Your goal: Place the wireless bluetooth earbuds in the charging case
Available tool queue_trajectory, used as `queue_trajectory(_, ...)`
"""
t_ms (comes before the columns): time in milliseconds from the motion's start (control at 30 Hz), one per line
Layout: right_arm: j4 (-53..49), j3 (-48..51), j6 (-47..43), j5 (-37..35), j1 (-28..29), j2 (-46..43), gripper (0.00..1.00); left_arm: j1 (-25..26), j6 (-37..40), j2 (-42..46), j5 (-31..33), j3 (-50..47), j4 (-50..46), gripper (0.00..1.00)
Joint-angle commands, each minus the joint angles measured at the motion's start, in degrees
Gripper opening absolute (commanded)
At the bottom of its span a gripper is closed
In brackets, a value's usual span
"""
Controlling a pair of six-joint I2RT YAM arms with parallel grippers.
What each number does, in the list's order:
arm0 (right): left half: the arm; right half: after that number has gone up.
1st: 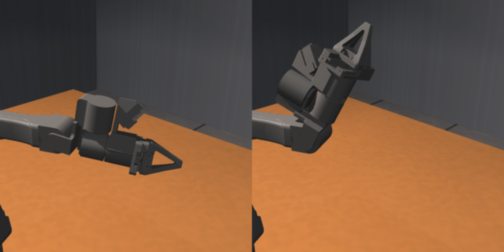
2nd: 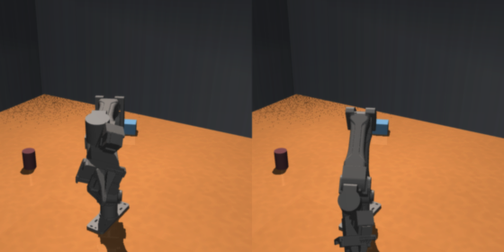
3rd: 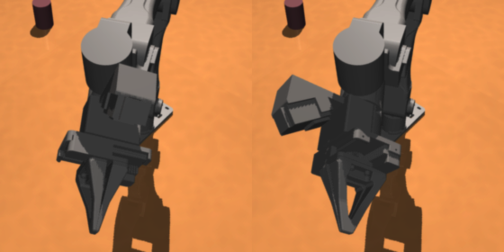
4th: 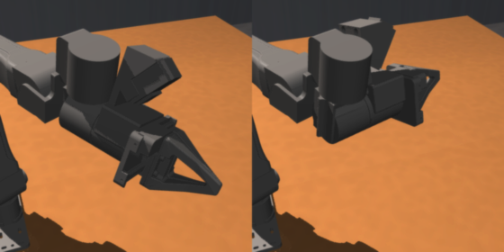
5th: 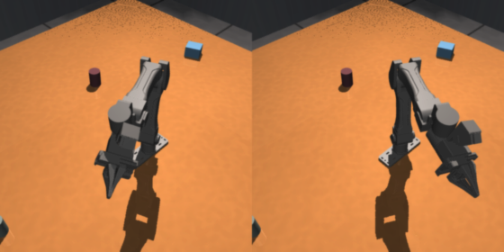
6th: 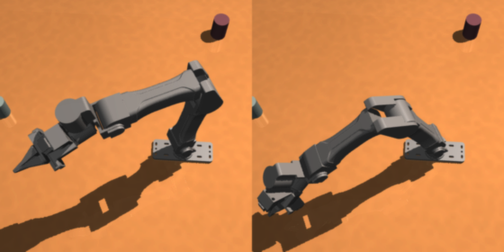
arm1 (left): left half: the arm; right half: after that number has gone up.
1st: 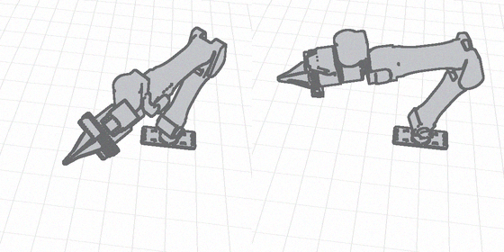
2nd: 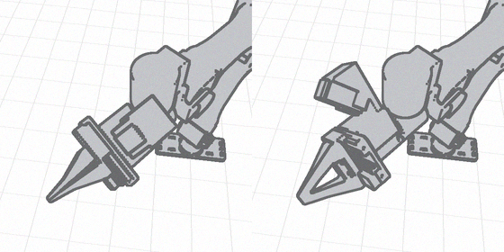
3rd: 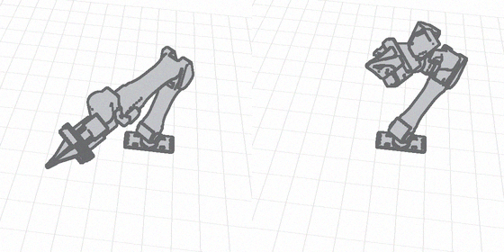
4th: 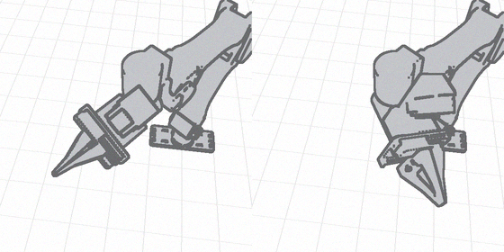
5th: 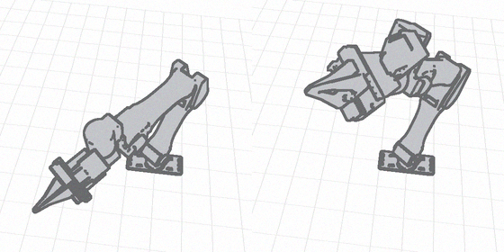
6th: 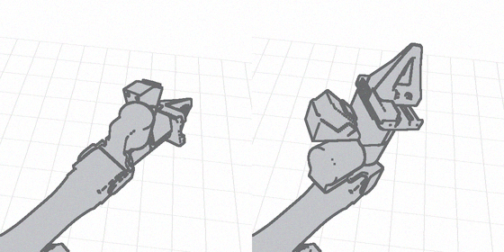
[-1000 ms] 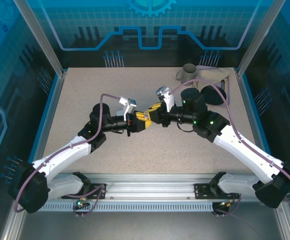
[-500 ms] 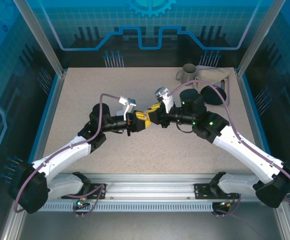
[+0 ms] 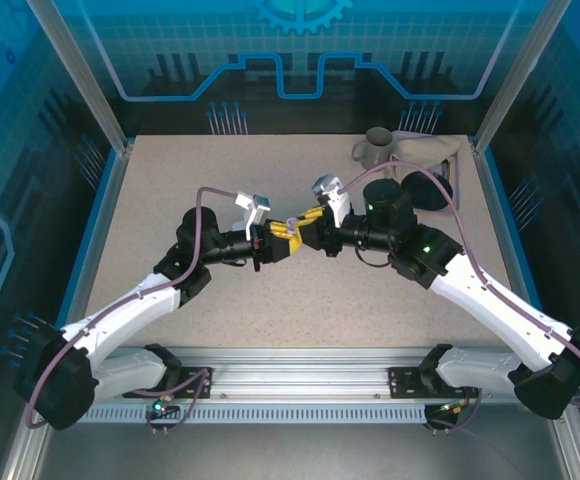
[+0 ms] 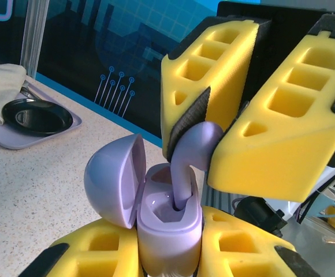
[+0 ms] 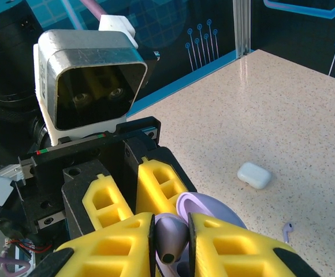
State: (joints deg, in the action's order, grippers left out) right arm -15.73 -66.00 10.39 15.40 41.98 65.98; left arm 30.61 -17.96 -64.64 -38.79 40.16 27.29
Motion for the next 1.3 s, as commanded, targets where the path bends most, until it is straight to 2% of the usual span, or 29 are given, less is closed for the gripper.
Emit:
queue_trajectory(0, -0.8, -1.7, -1.0, 1.5, 1.1, -0.1, 0.22, 0.4, -0.3, 1.4, 0.4, 2.4, -0.1, 0.13)
queue_trajectory(233, -1.6, -2.5, -1.3, 2.5, 1.4, 0.4, 0.28, 0.4, 0.1, 1.4, 0.4, 2.5, -0.6, 0.13)
queue_trajectory(600, -2.7, -4.7, -0.9, 3.0, 1.5, 1.1, 0.5, 0.4, 0.7, 1.0, -0.7, 2.7, -1.2, 0.13)
queue_trajectory(967, -2.4, -4.9, 0.7, -2.3, 1.5, -1.0, 0.52, 0.5, 1.3, 0.9, -0.6, 2.7, -1.9, 0.13)
queue_trajectory(1133, -4.5, -4.6, 1.1, -8.1, 1.2, -2.9, 0.52, 0.5, 1.3, 1.1, -0.8, 2.6, -1.7, 0.13)
queue_trajectory(1267, -9.5, -5.3, 0.6, -12.6, 0.9, -3.1, 0.47, 0.5, 1.5, 1.5, -0.4, 2.6, -1.7, 0.13)
